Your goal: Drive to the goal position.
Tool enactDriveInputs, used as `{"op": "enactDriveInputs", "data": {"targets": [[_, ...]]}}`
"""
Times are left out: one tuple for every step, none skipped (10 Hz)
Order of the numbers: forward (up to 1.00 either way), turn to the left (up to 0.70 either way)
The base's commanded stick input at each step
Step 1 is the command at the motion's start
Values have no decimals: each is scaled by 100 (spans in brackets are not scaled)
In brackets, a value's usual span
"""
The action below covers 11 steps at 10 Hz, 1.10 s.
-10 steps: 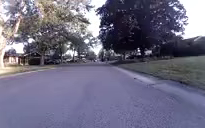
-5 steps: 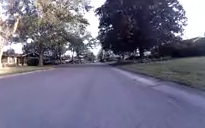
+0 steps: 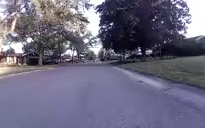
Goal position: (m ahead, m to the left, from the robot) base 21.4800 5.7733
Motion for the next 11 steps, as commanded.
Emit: {"op": "enactDriveInputs", "data": {"targets": [[45,0],[2,0],[0,0],[0,0],[100,0],[100,0],[100,0],[100,0],[100,0],[100,0],[100,0]]}}
